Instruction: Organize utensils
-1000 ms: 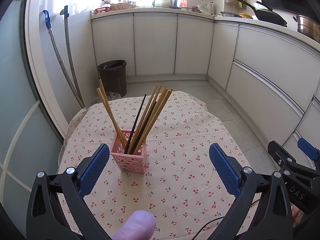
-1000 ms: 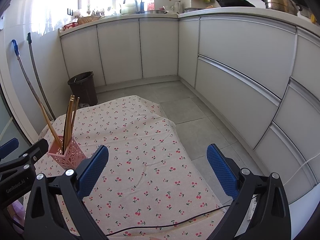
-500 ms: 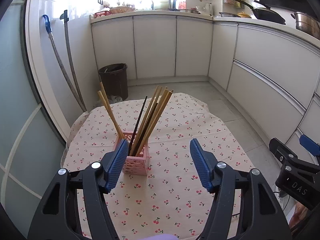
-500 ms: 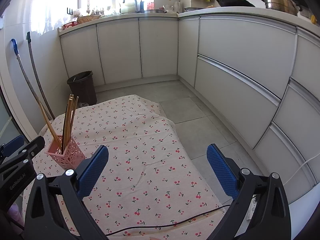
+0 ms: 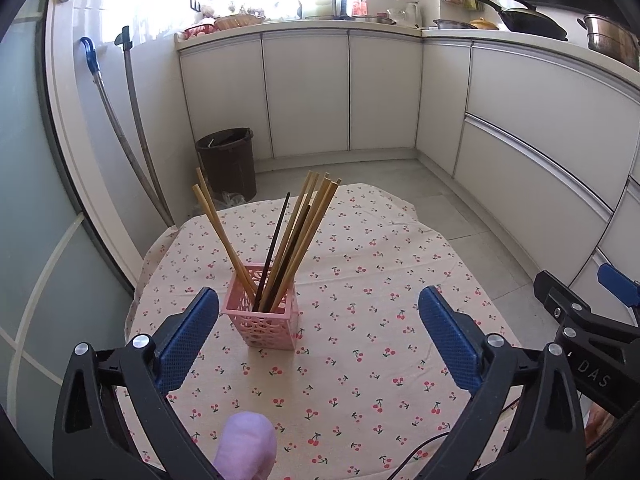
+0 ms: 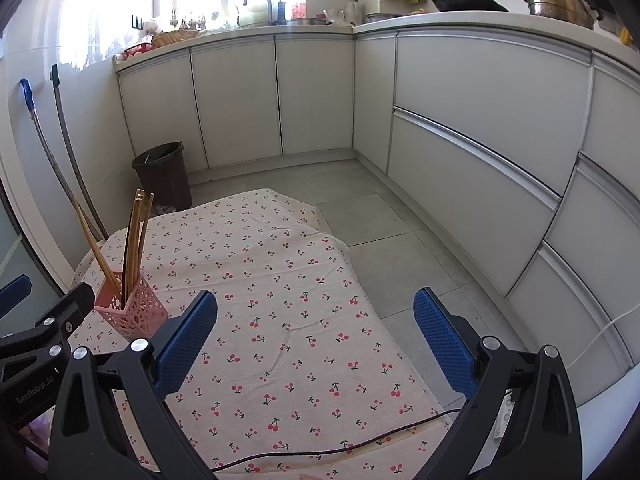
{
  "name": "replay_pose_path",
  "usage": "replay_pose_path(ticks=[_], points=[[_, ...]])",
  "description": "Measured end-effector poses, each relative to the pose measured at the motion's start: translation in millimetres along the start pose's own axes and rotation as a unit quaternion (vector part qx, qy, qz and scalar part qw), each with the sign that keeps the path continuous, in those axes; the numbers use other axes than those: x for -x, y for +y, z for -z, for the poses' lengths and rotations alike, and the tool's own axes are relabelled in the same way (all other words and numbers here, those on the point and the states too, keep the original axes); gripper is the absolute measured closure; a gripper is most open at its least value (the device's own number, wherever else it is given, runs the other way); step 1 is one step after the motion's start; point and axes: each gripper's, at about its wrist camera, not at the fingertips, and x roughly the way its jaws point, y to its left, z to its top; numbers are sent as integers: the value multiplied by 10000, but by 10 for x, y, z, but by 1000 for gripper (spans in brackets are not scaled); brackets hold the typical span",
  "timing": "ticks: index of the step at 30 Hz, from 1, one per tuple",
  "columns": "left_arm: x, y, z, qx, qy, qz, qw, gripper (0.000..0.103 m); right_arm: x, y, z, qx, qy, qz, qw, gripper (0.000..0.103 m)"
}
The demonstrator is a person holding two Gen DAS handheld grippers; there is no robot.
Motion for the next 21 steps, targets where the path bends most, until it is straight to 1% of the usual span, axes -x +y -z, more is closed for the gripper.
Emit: replay_pose_path(ticks=[21], points=[[-51,55,9,134,109,-6,9999,7,-14,2,-10,18,27,-4,10000,7]])
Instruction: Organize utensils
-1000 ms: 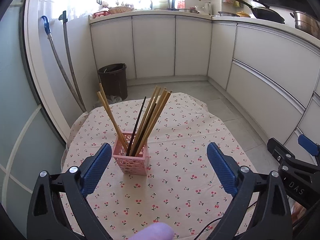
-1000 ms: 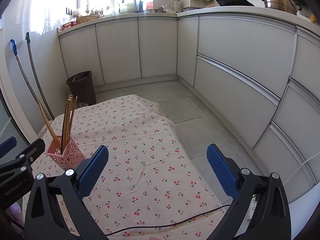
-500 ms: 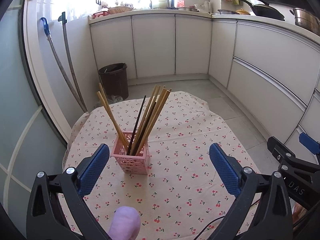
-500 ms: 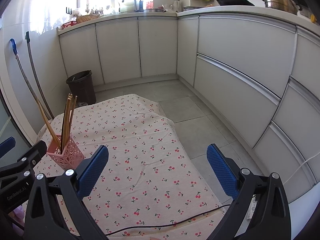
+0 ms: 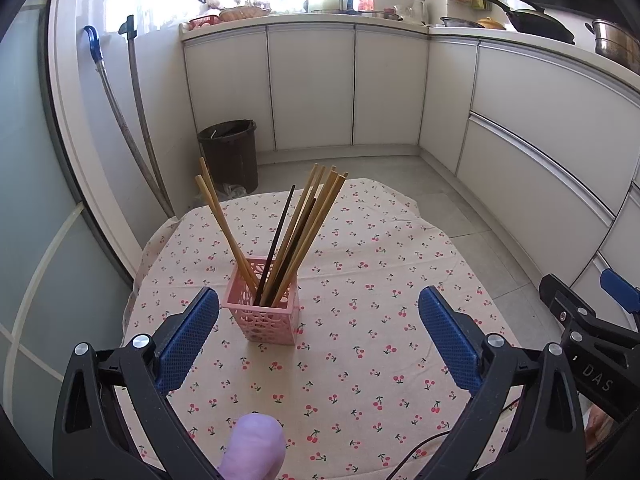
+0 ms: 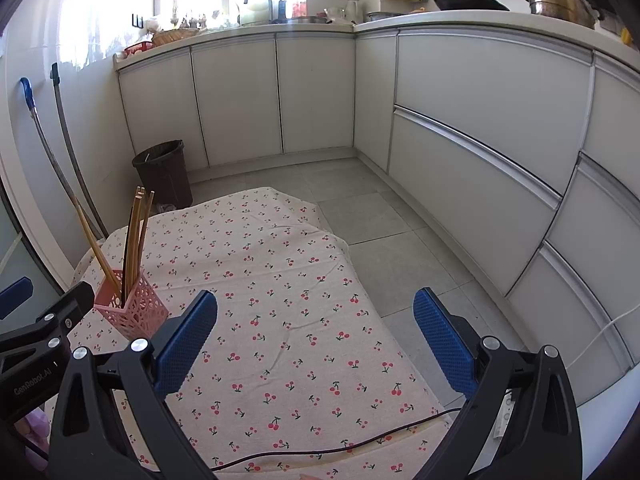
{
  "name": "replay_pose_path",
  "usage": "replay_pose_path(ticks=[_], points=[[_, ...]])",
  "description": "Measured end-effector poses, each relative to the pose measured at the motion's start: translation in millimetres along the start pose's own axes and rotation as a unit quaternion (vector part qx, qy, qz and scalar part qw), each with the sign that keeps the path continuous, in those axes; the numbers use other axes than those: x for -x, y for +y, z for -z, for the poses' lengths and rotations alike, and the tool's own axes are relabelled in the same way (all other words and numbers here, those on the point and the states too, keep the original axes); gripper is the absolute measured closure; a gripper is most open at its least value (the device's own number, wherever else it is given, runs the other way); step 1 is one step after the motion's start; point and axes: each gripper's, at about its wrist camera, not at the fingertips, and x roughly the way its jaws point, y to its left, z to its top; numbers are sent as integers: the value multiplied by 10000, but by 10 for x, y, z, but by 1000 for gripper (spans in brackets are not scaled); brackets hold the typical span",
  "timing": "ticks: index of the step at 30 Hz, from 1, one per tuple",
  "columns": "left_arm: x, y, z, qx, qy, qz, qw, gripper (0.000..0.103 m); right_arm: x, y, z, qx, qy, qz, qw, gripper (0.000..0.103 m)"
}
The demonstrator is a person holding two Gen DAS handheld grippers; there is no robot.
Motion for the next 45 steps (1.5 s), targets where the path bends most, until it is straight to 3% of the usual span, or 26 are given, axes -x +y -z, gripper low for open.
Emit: replay_pose_path(ticks=[45], points=[[-24,10,0,16,50,-30,10000,7,-19,23,40,34,77,-22,10000,7]])
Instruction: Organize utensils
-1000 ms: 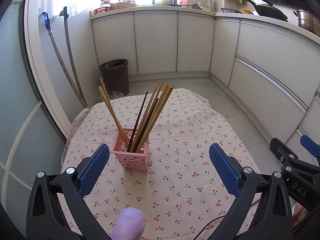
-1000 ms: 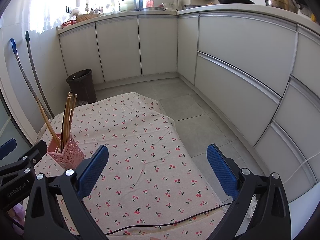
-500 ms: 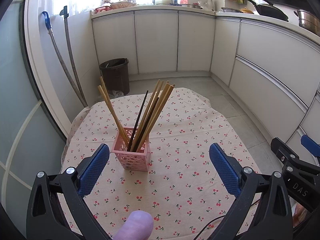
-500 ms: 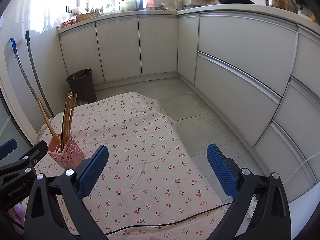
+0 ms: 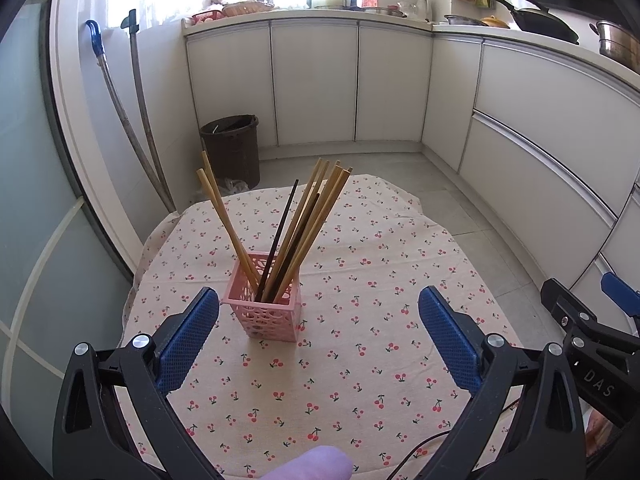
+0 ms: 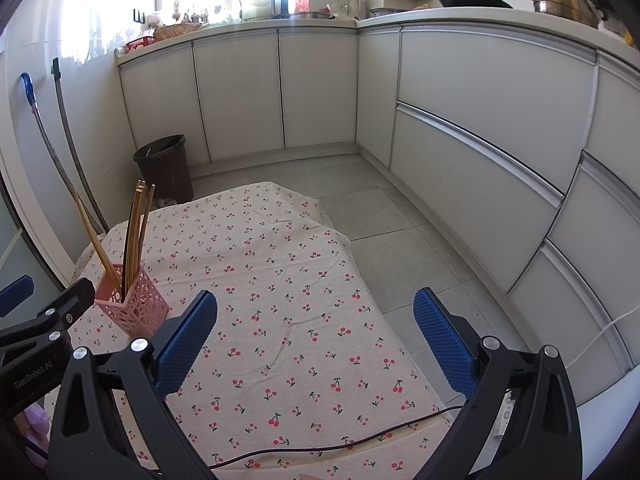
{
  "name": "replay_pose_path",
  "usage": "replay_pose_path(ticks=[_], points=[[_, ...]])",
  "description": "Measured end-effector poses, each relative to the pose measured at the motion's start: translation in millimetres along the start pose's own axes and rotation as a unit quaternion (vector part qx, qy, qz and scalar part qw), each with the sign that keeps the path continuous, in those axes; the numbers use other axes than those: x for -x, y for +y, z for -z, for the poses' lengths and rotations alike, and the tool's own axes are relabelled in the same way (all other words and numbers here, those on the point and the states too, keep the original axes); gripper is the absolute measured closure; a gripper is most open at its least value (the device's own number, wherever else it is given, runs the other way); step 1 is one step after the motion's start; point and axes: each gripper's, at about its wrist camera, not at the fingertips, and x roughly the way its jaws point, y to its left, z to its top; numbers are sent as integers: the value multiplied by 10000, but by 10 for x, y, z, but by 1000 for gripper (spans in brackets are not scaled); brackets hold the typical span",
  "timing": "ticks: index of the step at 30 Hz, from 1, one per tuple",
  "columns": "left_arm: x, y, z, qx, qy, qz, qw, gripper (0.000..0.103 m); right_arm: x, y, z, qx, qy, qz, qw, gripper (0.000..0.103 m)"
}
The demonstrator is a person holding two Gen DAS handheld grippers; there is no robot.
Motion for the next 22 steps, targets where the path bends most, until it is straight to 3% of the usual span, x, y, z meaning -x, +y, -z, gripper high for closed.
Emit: replay_pose_path(ticks=[3,5,11,15,17,22], points=[[14,-22,8,-80,-48,-8,10000,8,-4,-1,4,13,-3,5,10000,7],[24,-33,19,-131,-94,19,9999,21,-8,-4,8,13,5,2,10000,7],[31,-30,29,-145,-144,94,9997,29,-8,-17,2,9,-7,-1,10000,7],[37,-32,18,-110,-138,100,9998,26,-8,-21,-1,20,-4,2,10000,7],[29,-30,9,-87,-87,76,9999,11,-9,-24,-5,22,-12,10,10000,7],[37,-35,12,-57,-84,48,9999,8,-11,-30,-13,13,-3,3,10000,7]])
